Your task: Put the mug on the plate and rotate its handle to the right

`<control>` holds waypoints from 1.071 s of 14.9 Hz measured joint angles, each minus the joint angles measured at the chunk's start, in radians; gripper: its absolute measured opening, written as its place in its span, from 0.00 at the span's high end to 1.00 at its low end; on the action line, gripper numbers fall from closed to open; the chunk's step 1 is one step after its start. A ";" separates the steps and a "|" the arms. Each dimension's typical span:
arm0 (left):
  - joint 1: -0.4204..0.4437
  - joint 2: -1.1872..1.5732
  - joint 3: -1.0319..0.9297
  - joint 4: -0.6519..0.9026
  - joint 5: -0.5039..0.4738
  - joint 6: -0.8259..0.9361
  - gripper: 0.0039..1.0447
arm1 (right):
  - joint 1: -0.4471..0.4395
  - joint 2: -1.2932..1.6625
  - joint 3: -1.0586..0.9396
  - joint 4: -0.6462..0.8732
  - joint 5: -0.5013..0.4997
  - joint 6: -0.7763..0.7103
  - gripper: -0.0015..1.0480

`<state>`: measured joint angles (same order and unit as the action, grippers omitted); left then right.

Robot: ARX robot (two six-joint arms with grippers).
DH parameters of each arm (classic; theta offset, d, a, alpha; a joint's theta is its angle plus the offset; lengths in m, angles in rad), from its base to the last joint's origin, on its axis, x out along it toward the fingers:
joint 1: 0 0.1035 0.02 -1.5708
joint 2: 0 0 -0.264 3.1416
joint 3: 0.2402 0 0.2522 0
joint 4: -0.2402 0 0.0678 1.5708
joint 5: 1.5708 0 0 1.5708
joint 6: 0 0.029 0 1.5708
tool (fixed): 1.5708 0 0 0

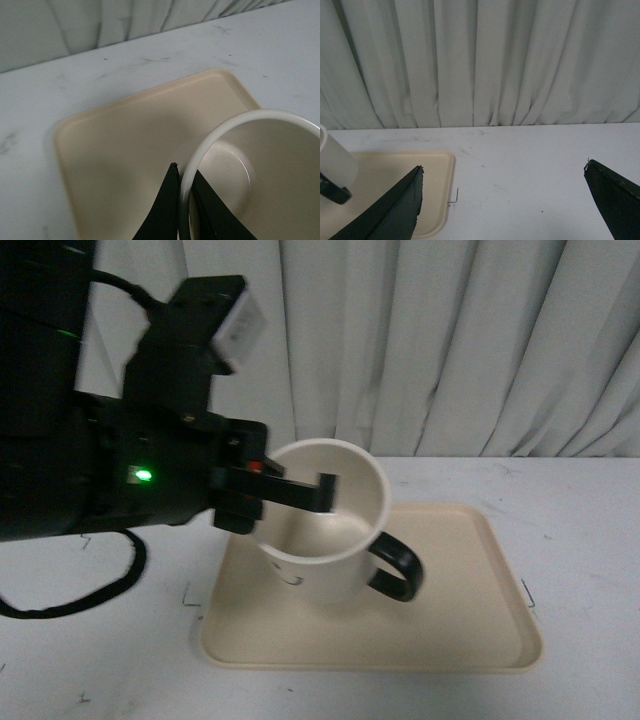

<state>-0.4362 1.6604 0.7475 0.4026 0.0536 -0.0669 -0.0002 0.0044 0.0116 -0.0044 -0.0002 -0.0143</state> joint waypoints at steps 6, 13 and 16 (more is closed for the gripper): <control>-0.056 0.228 0.048 0.043 -0.072 -0.068 0.97 | 0.000 0.000 0.000 0.000 0.000 0.000 0.06; -0.057 0.239 0.101 -0.032 -0.060 -0.078 0.56 | 0.000 0.000 0.000 0.000 0.000 0.000 0.06; -0.117 0.006 0.101 0.188 0.070 -0.039 0.23 | 0.000 0.000 0.000 0.000 0.000 0.000 0.06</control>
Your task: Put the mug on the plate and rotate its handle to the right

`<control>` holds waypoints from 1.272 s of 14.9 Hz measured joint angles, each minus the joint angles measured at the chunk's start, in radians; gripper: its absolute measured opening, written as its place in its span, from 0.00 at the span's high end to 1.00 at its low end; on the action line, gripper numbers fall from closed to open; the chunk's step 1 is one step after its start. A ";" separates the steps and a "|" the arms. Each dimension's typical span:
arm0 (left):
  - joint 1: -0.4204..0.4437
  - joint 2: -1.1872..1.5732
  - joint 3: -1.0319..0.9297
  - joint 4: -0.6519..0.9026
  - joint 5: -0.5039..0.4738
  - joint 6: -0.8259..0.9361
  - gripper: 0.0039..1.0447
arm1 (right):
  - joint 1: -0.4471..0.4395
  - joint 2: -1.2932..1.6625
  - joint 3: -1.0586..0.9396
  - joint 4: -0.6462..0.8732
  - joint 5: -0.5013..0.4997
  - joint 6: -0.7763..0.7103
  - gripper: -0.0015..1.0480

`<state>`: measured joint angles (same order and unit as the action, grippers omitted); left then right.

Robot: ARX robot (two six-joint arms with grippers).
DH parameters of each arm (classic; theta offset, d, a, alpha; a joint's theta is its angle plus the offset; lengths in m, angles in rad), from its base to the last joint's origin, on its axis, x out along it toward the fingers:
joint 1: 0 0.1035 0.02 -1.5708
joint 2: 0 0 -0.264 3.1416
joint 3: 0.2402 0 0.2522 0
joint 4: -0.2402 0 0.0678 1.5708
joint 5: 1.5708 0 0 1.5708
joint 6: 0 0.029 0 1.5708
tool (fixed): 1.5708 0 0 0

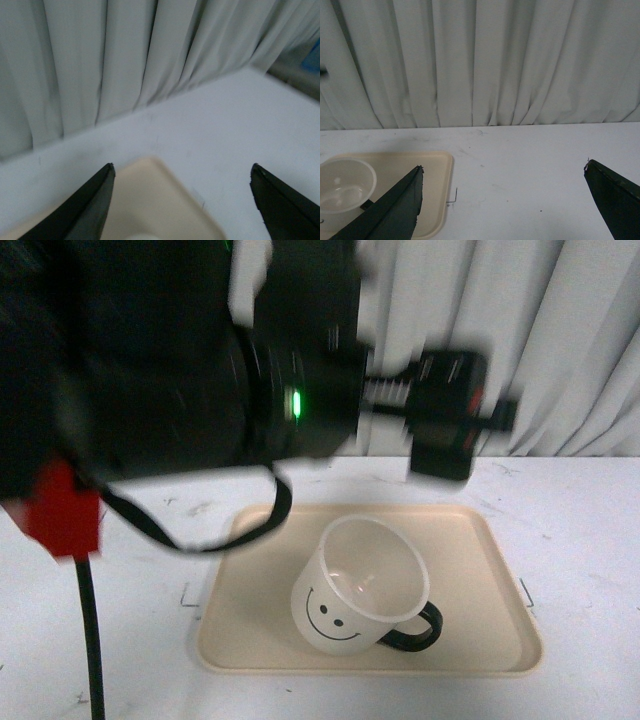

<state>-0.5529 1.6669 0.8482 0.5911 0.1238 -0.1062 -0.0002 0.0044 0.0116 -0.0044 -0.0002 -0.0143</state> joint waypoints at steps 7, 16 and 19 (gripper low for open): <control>0.277 -0.484 -0.628 0.325 -0.401 0.091 0.99 | 0.000 0.000 0.000 0.000 0.000 0.000 0.06; 0.484 -0.923 -0.836 0.119 -0.177 0.092 0.99 | 0.000 0.000 0.000 0.000 0.000 0.000 0.06; 0.549 -1.084 -0.837 -0.025 -0.123 0.092 0.99 | 0.000 0.000 0.000 0.001 0.000 0.000 0.06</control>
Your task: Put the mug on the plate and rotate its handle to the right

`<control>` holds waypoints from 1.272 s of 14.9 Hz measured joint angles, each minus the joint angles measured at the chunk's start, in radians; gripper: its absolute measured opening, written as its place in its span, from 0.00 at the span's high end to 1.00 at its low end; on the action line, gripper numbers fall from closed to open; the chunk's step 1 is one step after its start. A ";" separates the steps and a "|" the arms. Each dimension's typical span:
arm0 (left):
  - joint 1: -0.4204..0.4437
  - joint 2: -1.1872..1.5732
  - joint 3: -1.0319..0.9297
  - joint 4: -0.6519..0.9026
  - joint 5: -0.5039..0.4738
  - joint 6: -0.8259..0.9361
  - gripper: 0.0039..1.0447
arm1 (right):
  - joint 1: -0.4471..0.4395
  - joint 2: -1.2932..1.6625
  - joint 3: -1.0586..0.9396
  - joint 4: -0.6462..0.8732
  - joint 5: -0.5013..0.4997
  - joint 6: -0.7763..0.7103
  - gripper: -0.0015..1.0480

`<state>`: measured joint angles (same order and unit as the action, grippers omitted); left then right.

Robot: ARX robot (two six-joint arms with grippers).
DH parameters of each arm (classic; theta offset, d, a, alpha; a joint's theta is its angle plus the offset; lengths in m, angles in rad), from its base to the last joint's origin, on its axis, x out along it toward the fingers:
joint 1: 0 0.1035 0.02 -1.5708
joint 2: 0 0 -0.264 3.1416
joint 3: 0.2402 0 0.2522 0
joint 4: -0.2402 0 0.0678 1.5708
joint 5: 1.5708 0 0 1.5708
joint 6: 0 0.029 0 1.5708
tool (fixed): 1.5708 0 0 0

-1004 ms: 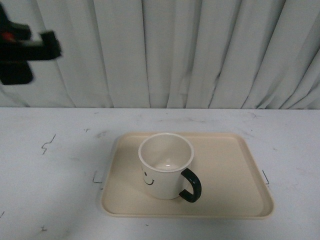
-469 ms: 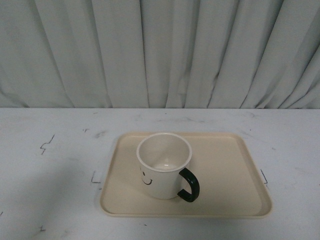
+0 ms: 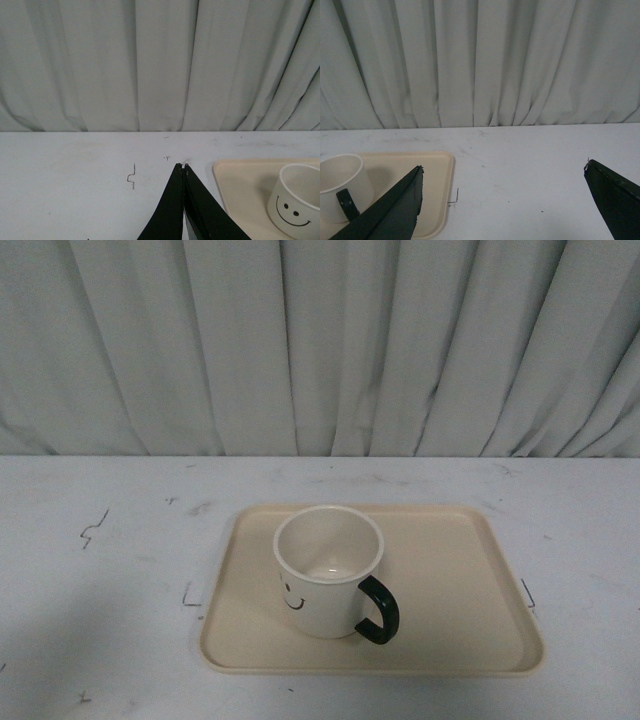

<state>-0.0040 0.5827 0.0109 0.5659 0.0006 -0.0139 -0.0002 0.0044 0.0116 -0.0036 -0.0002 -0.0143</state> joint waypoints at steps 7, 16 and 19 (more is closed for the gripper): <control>0.002 -0.266 0.000 -0.247 -0.001 0.000 0.99 | 0.000 0.000 0.000 0.000 0.000 0.000 0.06; 0.002 -0.459 0.002 -0.470 -0.002 0.000 0.99 | 0.000 0.000 0.000 0.000 0.000 0.000 0.06; 0.002 -0.574 0.006 -0.550 -0.001 0.000 0.99 | 0.000 0.000 0.000 -0.001 0.000 0.000 0.06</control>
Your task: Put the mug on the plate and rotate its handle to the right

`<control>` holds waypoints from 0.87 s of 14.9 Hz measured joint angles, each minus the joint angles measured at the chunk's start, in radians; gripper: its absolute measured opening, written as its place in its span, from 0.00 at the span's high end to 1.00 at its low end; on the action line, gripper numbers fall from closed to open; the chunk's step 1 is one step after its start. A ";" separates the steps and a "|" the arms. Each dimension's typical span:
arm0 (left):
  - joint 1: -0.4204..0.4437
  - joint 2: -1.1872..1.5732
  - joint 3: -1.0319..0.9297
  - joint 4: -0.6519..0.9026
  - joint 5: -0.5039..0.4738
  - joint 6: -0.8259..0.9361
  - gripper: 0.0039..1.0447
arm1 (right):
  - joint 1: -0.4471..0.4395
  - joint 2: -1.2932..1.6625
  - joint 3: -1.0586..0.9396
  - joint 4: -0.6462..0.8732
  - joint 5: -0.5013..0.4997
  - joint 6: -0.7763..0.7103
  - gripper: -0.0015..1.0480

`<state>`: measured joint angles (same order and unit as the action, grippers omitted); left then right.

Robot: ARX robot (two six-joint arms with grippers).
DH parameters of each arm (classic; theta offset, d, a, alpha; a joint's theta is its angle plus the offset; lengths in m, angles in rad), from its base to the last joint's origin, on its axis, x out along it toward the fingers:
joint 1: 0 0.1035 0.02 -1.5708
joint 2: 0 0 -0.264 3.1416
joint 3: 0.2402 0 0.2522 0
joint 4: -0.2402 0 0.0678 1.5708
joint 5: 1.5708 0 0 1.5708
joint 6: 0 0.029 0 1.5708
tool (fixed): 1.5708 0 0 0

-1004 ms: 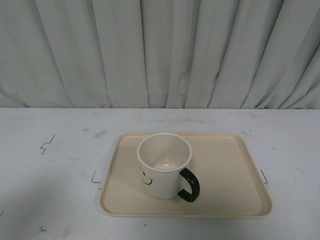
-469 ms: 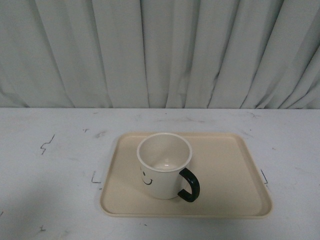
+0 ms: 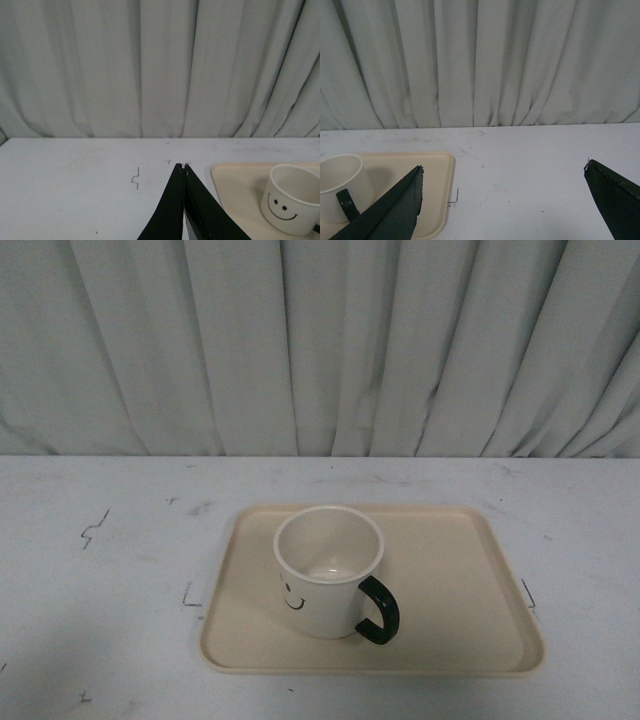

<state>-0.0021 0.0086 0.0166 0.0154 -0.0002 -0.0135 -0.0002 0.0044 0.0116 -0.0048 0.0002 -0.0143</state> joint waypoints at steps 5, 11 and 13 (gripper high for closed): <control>0.000 0.000 -0.005 -0.019 0.000 0.000 0.70 | 0.000 0.000 0.000 0.001 0.000 0.000 0.06; 0.000 0.000 -0.005 -0.019 0.000 0.002 0.06 | -0.003 0.017 0.000 0.038 -0.004 0.007 0.06; 0.000 0.000 -0.005 -0.019 0.000 0.002 0.06 | 0.017 0.132 -0.001 0.116 0.026 0.019 0.06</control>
<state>-0.0021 0.0086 0.0113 -0.0040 -0.0002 -0.0113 0.0170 0.1368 0.0109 0.1112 0.0265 0.0051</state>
